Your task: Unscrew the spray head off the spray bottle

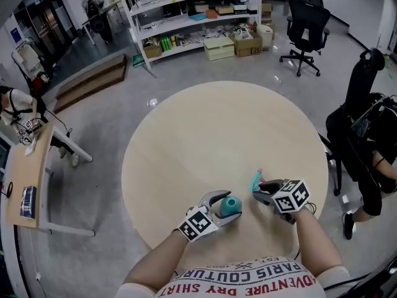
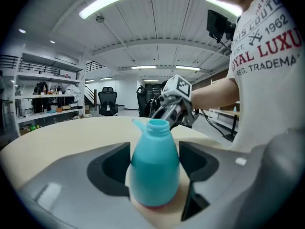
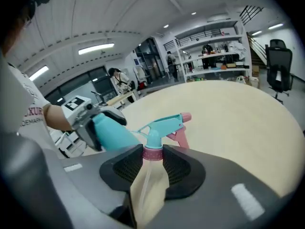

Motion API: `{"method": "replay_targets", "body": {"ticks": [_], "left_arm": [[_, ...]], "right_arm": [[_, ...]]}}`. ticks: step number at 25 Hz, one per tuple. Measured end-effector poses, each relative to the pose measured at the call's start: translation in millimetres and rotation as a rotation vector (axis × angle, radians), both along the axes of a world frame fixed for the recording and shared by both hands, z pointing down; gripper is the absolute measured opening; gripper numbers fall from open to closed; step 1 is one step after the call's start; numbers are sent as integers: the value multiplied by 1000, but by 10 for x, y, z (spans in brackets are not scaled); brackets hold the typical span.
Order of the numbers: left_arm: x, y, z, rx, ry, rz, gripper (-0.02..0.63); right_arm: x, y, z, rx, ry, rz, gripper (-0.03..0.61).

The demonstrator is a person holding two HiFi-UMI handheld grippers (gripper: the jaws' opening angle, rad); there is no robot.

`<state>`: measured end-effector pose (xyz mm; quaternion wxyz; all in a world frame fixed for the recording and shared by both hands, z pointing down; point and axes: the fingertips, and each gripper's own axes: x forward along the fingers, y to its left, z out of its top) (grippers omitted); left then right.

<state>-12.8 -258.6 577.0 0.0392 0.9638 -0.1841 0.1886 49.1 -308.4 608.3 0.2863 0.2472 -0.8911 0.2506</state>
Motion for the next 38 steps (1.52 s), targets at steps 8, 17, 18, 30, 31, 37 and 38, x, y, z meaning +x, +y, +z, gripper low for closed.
{"method": "replay_targets", "body": {"ticks": [8,17,18,30,31,37,38], "left_arm": [[29,-20,-3,1,40,1,310],[-147,-78,-283,7,117,-89,341],[-228,-49,-353,11,125,-113,339],[-623,1572,-1836,-39,361,-157,2],[-560,1707,-1899,-41,357,-150,2],[-283,2610,-1943,-29,264,-119,2],[-238,2801,-1914,-32,273,-120,2]], "right_arm": [[-9,-173,580,-48,169,104,133],[83,-164,33,110,65,148,282],[126,-105,-119,138,44,158,278],[-389,1987,-1974,346,-364,-21,1],[-406,2140,-2067,357,-373,-36,2],[-346,3017,-2163,395,-342,-41,2],[-323,3225,-2126,391,-346,-44,2]]}}
